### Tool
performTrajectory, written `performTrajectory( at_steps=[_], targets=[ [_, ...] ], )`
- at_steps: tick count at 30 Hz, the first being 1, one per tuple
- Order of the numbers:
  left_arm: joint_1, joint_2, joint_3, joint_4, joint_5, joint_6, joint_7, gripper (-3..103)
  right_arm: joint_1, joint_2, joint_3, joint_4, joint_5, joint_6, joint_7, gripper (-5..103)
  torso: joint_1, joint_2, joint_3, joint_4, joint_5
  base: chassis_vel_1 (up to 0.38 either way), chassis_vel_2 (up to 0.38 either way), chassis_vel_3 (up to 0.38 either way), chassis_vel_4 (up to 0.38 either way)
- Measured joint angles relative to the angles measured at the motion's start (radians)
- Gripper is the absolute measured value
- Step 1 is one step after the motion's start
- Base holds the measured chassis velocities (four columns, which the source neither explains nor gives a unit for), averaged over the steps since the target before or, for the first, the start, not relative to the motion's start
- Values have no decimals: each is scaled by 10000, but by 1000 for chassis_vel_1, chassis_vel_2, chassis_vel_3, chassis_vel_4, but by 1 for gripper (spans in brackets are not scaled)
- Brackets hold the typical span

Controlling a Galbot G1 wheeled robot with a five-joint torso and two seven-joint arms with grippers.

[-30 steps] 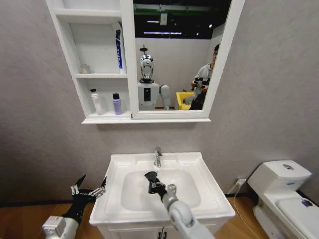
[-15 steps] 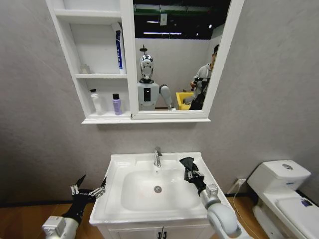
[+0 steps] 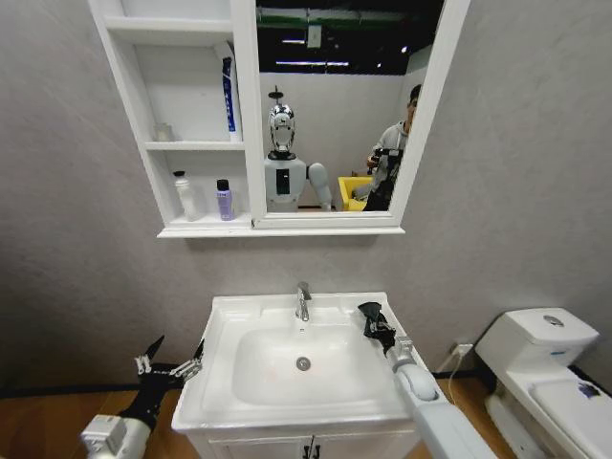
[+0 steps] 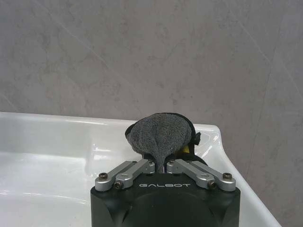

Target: Move facial cleanser and shampoo from washbasin to cabinet, then wipe washbasin with towel.

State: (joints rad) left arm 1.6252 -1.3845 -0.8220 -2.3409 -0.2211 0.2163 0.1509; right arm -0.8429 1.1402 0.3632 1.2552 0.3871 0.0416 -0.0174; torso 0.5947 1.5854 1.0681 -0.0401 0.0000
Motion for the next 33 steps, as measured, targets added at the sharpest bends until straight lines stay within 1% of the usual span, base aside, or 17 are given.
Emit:
performTrajectory(
  at_steps=[3,6,8,9,10,12,13,16,19,20,21,22,27,28,30,31,33],
  targets=[
    [-1,0,0,0,0,0,0,100,118,-30,-54,-225,150,67,-170,3,0,1,0,0,0,0,0,0,0],
    [0,0,0,0,0,0,0,100,356,-18,-194,-713,415,214,-533,10,0,1,0,-2,0,0,0,0,0],
    [0,0,0,0,0,0,0,100,589,155,-271,-1147,423,443,-682,21,0,0,0,2,1,0,0,0,0],
    [0,0,0,0,0,0,0,100,589,155,-271,-1147,423,443,-682,21,0,0,0,2,1,0,0,0,0],
    [0,0,0,0,0,0,0,100,651,221,-270,-1243,320,470,-702,27,0,0,0,5,1,0,0,0,0],
    [0,0,-1,0,0,0,0,100,640,221,-260,-1242,286,458,-702,27,0,0,0,5,1,0,0,0,0],
    [0,0,0,0,0,0,0,100,542,150,-246,-1148,286,409,-688,38,0,0,0,4,1,0,0,0,0],
    [-1,0,0,0,0,0,0,100,342,9,-178,-927,292,380,-662,48,0,0,-1,-4,0,0,0,0,0],
    [0,0,0,0,-1,0,0,100,147,-94,-85,-674,279,260,-498,60,-1,0,-2,1,1,0,0,0,0],
    [0,0,0,0,0,0,0,100,70,-146,-55,-589,260,228,-434,60,-1,0,-2,1,1,0,0,0,0],
    [-1,0,0,0,0,0,0,100,-18,-217,-13,-483,231,203,-359,66,-1,0,-2,1,1,0,0,0,0],
    [-1,0,0,0,0,0,0,100,-18,-217,-13,-483,231,203,-359,66,-1,0,-2,1,1,0,0,0,0],
    [0,0,0,0,0,0,0,100,-366,-430,190,140,31,299,13,88,-1,1,-2,-1,0,0,0,0,0],
    [0,0,0,0,0,0,0,100,-366,-430,190,140,31,299,13,88,-1,1,-2,-1,0,0,0,0,0],
    [0,0,0,0,0,0,0,100,-626,-459,320,776,-368,332,401,97,-1,1,-2,1,1,0,0,0,0],
    [0,0,0,0,0,0,0,100,-626,-459,320,776,-368,332,401,97,-1,1,-2,1,1,0,0,0,0],
    [-1,0,0,0,0,0,0,100,-905,-374,560,1367,-1032,273,798,100,-1,1,-2,1,0,0,0,0,0]
  ],
)
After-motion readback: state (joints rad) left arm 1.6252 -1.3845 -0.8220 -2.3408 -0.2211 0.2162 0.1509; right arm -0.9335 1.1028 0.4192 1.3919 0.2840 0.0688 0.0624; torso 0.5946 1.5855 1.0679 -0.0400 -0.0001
